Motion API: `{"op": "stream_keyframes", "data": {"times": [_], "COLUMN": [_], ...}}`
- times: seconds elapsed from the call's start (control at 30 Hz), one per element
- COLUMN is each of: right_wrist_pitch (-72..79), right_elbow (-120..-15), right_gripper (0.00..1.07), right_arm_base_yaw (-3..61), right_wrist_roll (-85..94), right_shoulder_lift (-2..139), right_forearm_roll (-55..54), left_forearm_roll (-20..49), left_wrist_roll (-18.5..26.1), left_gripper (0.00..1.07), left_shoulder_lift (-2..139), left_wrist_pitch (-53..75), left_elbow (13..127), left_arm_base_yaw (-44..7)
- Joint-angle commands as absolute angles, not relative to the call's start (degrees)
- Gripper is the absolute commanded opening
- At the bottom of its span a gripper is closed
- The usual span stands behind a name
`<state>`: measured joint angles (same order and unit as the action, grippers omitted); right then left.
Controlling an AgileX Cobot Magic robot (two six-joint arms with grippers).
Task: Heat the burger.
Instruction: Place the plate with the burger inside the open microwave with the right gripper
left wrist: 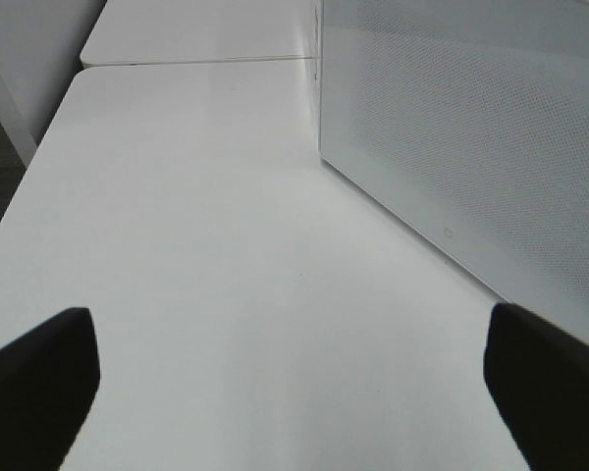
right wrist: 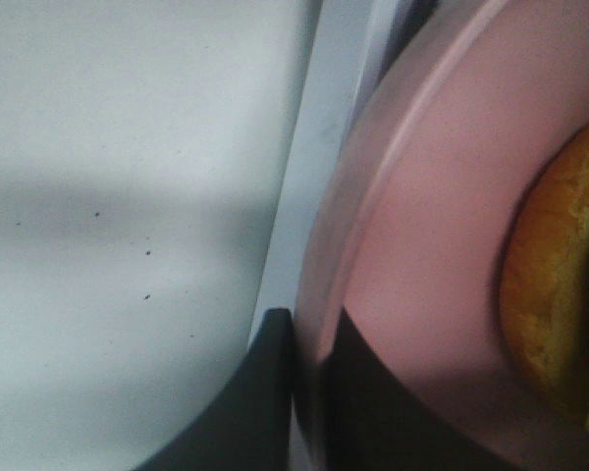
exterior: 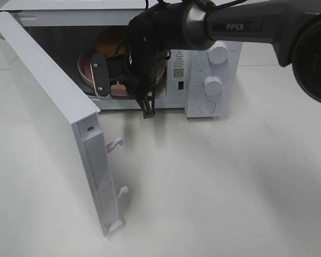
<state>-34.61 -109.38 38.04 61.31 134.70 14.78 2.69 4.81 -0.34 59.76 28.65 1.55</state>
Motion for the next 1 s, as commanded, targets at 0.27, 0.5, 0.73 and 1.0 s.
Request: {"op": "stream_keyframes", "data": {"times": [0.27, 0.5, 0.73, 1.0], "right_wrist_pitch": [-34.78, -34.55, -34.38, -33.86], "right_elbow": [-113.96, -114.19, -114.19, -114.19], "right_gripper": [0.0, 0.0, 0.09, 0.34], "right_arm_base_yaw": [36.73, 36.73, 36.73, 36.73], "right_wrist_roll": [58.84, 58.79, 58.27, 57.7], "right_shoulder_lift": [137.28, 137.85, 137.85, 137.85], "right_forearm_roll": [16.84, 16.79, 16.79, 16.79], "left_forearm_roll": [2.52, 2.52, 2.52, 2.52], "left_wrist_roll": [4.64, 4.64, 4.64, 4.64], "left_gripper": [1.0, 1.0, 1.0, 1.0], "left_shoulder_lift": [-1.38, -1.38, -1.38, -1.38], "left_wrist_pitch": [59.59, 59.59, 59.59, 59.59], "left_elbow": [28.53, 28.53, 28.53, 28.53], "left_arm_base_yaw": [1.6, 1.6, 1.6, 1.6]}}
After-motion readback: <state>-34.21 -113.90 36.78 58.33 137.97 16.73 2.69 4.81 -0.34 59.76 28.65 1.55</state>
